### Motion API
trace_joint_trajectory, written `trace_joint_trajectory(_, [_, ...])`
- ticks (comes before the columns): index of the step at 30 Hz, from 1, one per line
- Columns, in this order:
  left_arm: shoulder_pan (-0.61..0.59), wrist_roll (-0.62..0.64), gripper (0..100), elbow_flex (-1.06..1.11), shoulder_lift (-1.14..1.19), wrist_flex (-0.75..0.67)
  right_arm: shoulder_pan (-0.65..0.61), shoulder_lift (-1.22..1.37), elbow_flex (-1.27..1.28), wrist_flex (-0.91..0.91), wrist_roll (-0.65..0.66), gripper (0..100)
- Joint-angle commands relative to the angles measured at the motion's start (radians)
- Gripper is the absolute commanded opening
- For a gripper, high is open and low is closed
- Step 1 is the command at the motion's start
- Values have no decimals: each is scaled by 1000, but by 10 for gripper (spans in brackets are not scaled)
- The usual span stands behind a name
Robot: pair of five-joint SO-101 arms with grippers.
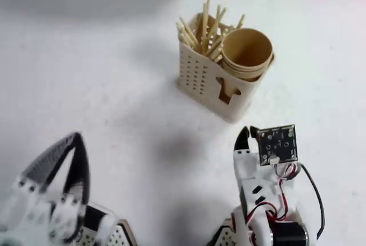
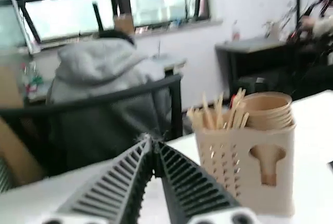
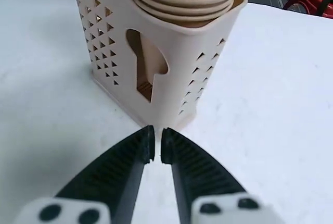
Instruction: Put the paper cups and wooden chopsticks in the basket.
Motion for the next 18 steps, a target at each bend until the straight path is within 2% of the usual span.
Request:
trace_joint_trajectory(1, [-105,-6,22,123,-1,-41,5,-2,41,2,-3,35])
trace_joint_trajectory(4, [-143,-6,22,213,-1,-54,-1,-2,153,-10,-3,35])
trace_joint_trajectory(9, [-188,-14,23,368,-1,-104,18,-2,324,-165,3,35])
trace_joint_trajectory(18, [-292,-15,24,761,-1,-302,30,-1,557,-348,3,35])
